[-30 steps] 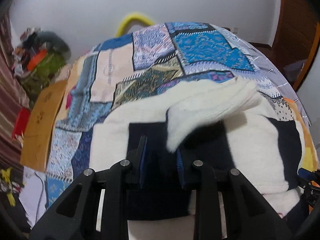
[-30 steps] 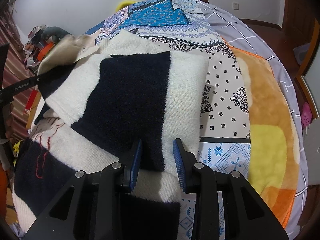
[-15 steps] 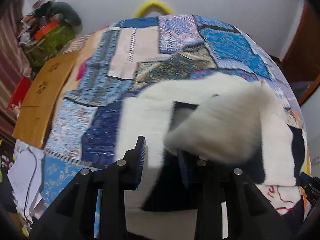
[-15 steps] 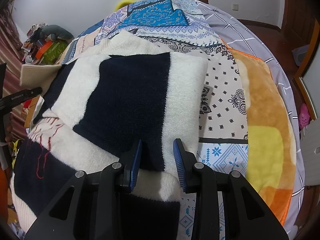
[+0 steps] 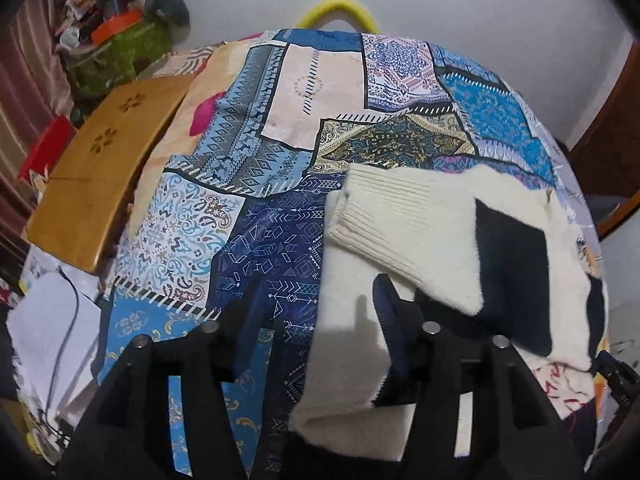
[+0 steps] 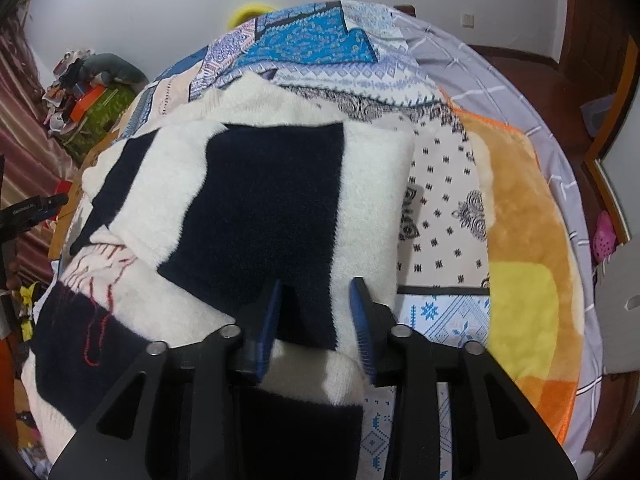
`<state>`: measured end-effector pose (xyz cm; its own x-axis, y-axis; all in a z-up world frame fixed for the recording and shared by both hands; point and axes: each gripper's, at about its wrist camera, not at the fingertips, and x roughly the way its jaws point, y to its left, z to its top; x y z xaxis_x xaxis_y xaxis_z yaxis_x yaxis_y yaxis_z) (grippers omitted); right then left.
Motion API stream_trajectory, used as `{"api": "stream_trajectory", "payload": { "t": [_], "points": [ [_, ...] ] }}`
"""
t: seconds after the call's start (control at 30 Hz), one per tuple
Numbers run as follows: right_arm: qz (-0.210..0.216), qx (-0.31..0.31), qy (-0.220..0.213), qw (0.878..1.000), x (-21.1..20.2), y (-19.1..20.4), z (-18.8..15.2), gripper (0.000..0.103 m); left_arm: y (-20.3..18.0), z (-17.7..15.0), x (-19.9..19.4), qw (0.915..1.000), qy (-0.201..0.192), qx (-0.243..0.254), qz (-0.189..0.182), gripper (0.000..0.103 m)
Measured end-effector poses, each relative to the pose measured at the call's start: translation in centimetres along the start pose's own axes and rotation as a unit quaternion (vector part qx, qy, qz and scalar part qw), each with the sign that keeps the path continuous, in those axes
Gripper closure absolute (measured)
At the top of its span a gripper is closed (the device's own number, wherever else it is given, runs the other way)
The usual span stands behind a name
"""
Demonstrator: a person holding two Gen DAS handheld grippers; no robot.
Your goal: Fold small clothes
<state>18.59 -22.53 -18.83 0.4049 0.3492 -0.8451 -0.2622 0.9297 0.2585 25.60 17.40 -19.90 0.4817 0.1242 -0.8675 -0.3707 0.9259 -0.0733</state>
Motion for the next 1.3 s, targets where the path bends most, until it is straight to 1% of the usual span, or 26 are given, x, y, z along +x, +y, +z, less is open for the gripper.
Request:
{"api": "stream_trajectory", "payload": {
  "t": [0.03,0.1,0.17,0.23,0.3,0.43,0.57,0.73,0.83,0.93,0.97,1.0,1.03,1.1,1.13,1.17,1.23,1.3],
  "points": [
    [-0.003,-0.004,-0.008,1.0,-0.3,0.2,0.2,0.063,0.2,0.1,0.1,0.9999,0.005,-0.004,-0.008,0.046],
    [-0.008,-0.012,-0.018,1.0,-0.7,0.6,0.4,0.062,0.4,0.3,0.5,0.9993,0.02,-0.018,-0.026,0.042],
    [-0.015,-0.02,-0.029,0.999,-1.1,1.0,0.7,0.06,0.5,0.4,0.9,0.9966,0.039,-0.044,-0.058,0.041],
    [-0.018,-0.023,-0.04,0.999,-1.3,1.4,1.0,0.05,0.4,0.5,1.3,0.9937,0.049,-0.056,-0.084,0.041],
    [-0.019,-0.027,-0.05,0.998,-1.5,1.7,1.2,0.048,-0.1,0.6,1.8,0.9914,0.059,-0.061,-0.1,0.041],
    [-0.016,-0.029,-0.054,0.998,-1.5,2.2,1.6,0.048,-1.3,0.8,3.0,0.9887,0.075,-0.055,-0.117,0.041],
    [-0.013,-0.027,-0.052,0.998,-1.2,2.4,1.7,0.048,-1.7,1.3,4.6,0.986,0.089,-0.066,-0.124,0.04],
    [-0.01,-0.022,-0.045,0.999,-0.7,2.3,1.5,0.048,-1.5,2.2,5.7,0.9855,0.085,-0.084,-0.121,0.04],
    [-0.011,-0.022,-0.044,0.999,-0.7,2.2,1.5,0.048,-1.4,2.9,6.1,0.9858,0.076,-0.092,-0.118,0.04],
    [-0.011,-0.019,-0.046,0.999,-0.8,2.0,1.5,0.048,-1.7,3.3,6.4,0.9905,0.058,-0.079,-0.096,0.047],
    [-0.012,-0.017,-0.046,0.999,-0.8,1.9,1.4,0.048,-2.1,3.4,6.5,0.9934,0.051,-0.063,-0.081,0.051],
    [-0.012,-0.014,-0.047,0.999,-0.8,1.8,1.4,0.048,-2.4,3.4,6.6,0.9949,0.047,-0.053,-0.072,0.057],
    [-0.01,-0.01,-0.047,0.999,-0.8,1.6,1.3,0.048,-2.6,3.4,6.6,0.9962,0.043,-0.044,-0.062,0.061],
    [-0.009,-0.006,-0.046,0.999,-0.8,1.6,1.1,0.048,-2.9,3.4,6.5,0.9982,0.033,-0.026,-0.044,0.079],
    [-0.01,-0.006,-0.045,0.999,-0.8,1.6,1.1,0.048,-3.0,3.4,6.3,0.9986,0.029,-0.02,-0.04,0.084],
    [-0.009,-0.005,-0.044,0.999,-0.8,1.6,1.0,0.048,-3.0,3.5,5.8,0.9987,0.024,-0.015,-0.042,0.096],
    [-0.01,-0.005,-0.045,0.999,-1.0,1.6,1.0,0.048,-3.0,3.5,4.8,0.9988,0.018,-0.013,-0.044,0.096],
    [-0.01,-0.007,-0.048,0.999,-1.3,1.6,1.0,0.048,-3.3,3.5,2.5,0.9987,-0.014,-0.004,-0.049,0.096]
  ]
}}
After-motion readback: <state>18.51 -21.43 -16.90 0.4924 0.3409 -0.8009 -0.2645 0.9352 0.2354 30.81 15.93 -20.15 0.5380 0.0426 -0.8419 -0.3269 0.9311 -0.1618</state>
